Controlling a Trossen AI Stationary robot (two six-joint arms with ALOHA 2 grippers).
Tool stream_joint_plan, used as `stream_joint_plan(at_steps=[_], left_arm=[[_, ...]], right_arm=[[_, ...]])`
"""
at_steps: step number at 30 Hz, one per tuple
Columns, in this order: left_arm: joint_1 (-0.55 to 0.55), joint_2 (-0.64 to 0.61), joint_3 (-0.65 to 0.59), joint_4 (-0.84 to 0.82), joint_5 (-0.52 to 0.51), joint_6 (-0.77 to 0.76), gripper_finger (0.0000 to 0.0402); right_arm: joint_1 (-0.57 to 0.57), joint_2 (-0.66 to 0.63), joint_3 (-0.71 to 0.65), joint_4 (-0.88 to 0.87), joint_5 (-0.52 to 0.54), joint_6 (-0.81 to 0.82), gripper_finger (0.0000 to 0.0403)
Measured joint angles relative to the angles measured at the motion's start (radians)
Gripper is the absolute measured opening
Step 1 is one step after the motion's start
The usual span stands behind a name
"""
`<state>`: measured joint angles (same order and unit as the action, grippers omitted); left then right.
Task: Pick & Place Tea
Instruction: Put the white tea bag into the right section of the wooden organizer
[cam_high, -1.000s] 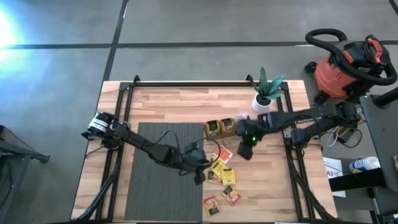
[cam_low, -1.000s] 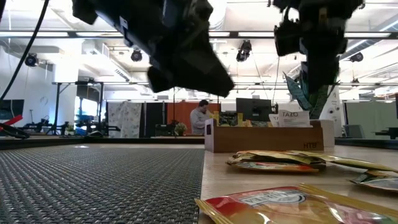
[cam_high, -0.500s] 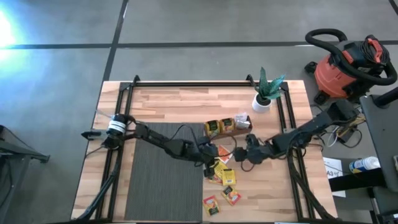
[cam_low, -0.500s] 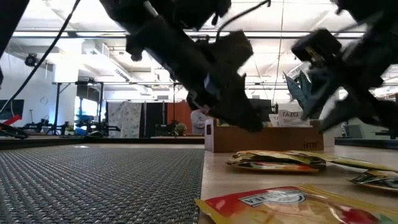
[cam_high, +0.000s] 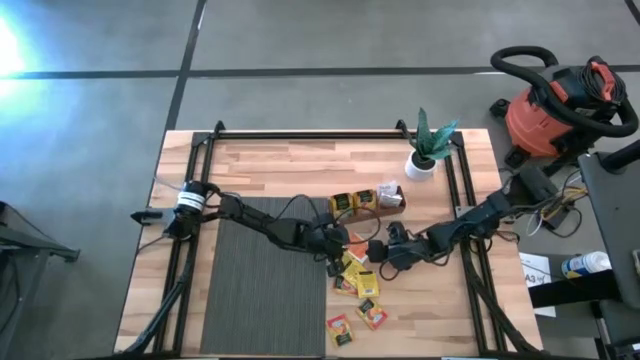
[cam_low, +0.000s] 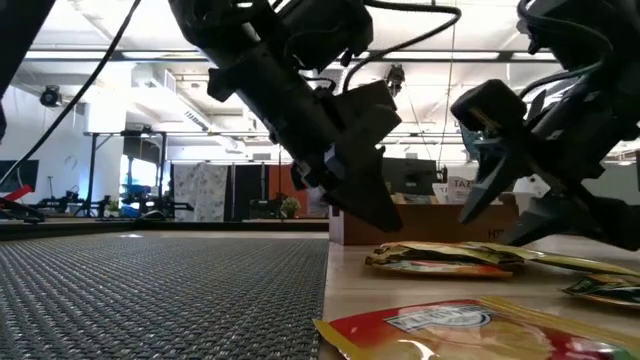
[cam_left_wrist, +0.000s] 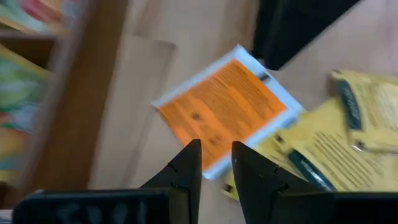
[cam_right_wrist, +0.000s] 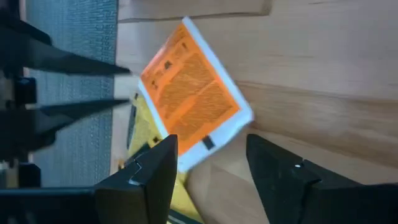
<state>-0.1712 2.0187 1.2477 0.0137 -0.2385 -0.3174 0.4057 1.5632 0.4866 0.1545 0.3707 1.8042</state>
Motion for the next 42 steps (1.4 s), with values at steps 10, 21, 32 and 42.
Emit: stream_joint_plan(at_steps=[10, 21, 32, 42], left_arm=[[0.001, 0.062, -0.001, 0.040, 0.036, -0.059, 0.0084], [0.002, 0.063, -0.002, 0.050, 0.038, -0.052, 0.0084], [-0.100, -0.088, 0.000, 0.041, -0.300, 0.069, 0.0084], [-0.249, -0.105, 0.010, 0.220, -0.732, 0.513, 0.0085]], right_arm=[[-0.046, 0.045, 0.074, -0.011, 0.018, -0.107, 0.0172], [-0.080, 0.026, 0.077, -0.022, 0.025, -0.164, 0.0041], [-0.080, -0.188, 0.071, -0.118, 0.164, 0.035, 0.0009], [-0.129, -0.345, 0.109, -0.108, 0.224, 0.009, 0.0009]])
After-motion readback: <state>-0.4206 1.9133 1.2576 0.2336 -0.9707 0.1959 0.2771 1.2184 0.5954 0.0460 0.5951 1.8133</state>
